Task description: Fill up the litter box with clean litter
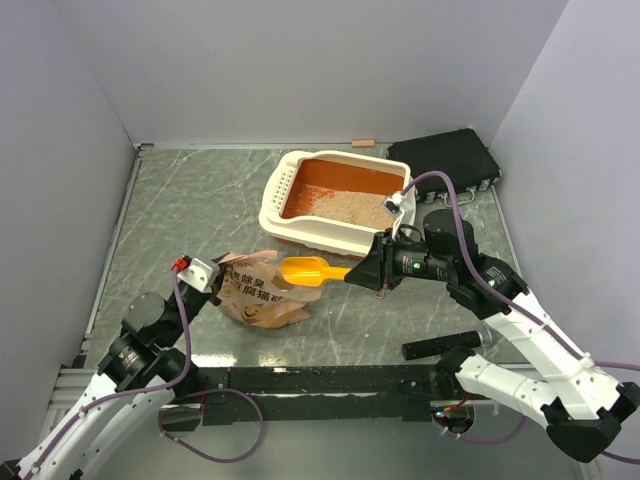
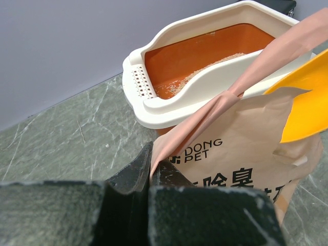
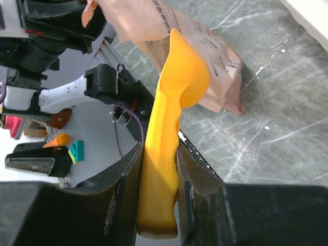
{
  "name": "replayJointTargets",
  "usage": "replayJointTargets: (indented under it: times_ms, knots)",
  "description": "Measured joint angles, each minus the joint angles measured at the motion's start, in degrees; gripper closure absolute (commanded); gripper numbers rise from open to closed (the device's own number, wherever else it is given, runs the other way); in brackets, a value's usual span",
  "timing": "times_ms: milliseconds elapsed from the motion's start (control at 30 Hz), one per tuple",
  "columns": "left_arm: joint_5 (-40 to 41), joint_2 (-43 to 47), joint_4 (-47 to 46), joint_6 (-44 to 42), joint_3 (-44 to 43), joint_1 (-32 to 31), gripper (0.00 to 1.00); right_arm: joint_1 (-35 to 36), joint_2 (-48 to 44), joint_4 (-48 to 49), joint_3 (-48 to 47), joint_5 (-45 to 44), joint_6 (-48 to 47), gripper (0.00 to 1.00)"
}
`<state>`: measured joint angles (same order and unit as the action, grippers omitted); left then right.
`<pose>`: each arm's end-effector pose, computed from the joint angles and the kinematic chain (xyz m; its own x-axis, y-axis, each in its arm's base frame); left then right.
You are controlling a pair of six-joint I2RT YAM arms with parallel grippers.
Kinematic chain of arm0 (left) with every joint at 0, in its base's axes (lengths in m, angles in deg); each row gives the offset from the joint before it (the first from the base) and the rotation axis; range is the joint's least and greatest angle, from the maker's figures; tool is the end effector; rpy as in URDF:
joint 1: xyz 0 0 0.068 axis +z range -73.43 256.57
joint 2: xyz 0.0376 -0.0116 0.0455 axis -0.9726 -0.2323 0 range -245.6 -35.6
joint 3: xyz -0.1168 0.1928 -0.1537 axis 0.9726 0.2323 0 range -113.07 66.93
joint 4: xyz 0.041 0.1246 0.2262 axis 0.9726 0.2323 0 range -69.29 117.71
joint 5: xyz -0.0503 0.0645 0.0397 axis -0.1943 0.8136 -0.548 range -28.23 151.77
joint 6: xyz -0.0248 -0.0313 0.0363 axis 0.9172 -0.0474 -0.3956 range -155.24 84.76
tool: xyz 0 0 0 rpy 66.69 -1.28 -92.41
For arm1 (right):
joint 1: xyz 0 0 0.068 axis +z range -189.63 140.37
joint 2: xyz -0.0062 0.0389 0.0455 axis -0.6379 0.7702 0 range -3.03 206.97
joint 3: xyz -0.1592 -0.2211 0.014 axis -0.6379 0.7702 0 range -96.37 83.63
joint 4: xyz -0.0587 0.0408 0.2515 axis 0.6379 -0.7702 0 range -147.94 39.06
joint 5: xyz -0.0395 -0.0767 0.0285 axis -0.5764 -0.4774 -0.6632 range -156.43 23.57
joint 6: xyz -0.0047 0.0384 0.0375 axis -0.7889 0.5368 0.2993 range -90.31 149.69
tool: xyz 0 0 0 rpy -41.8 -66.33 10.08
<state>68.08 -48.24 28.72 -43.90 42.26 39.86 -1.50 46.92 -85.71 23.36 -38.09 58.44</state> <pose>0.0814 -0.0559 0.2886 0.1317 0.0885 -0.9873 0.4921 0.8588 0.1426 0.1281 0.1222 0.3750 -0.7104 -0.0193 -0.7035 -0.6178 0.4960 0.6102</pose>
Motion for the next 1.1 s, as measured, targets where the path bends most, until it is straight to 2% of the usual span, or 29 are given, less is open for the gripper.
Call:
replayJointTargets:
  times_ms: [467,900,1100]
  knots:
    - [-1.86,0.02,0.04,-0.02,0.0,0.15,0.99,1.55,3.54,-1.11,-0.17,3.28,-4.02,1.0]
    - [-5.51,-0.37,0.39,-0.02,0.0,0.15,0.99,3.15,18.69,-0.83,-4.74,6.32,-5.95,1.0]
    - [-6.01,-1.16,-0.02,0.39,0.0,0.15,0.99,5.29,24.44,-3.37,-9.31,3.96,-4.2,1.0]
